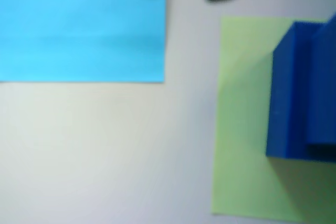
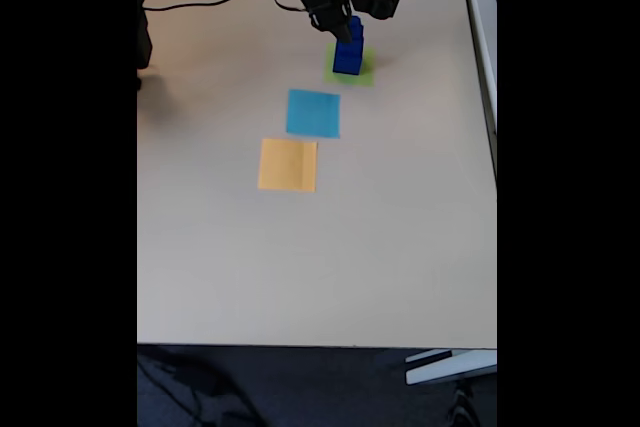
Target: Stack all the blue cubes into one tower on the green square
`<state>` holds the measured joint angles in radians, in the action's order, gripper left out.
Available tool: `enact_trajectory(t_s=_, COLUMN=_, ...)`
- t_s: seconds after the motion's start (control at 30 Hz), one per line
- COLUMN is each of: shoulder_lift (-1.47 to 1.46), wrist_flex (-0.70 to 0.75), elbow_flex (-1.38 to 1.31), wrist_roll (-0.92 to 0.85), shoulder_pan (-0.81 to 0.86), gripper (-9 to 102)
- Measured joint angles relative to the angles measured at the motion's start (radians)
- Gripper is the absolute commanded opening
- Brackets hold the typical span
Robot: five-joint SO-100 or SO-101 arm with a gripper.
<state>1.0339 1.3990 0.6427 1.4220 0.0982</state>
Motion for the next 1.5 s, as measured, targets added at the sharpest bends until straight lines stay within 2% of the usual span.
enact_trajectory(t_s=0.43, shoulder_lift=-0.021, wrist_flex=-0.044, elbow_flex=0.000, wrist_roll=0.040, shoulder_pan=-0.032, gripper=0)
enact_trajectory(t_s=1.5, shoulder_lift=-0.035, wrist_flex=-0.098, elbow_flex=0.034, wrist_roll=0.008, shoulder_pan=-0.043, gripper=0)
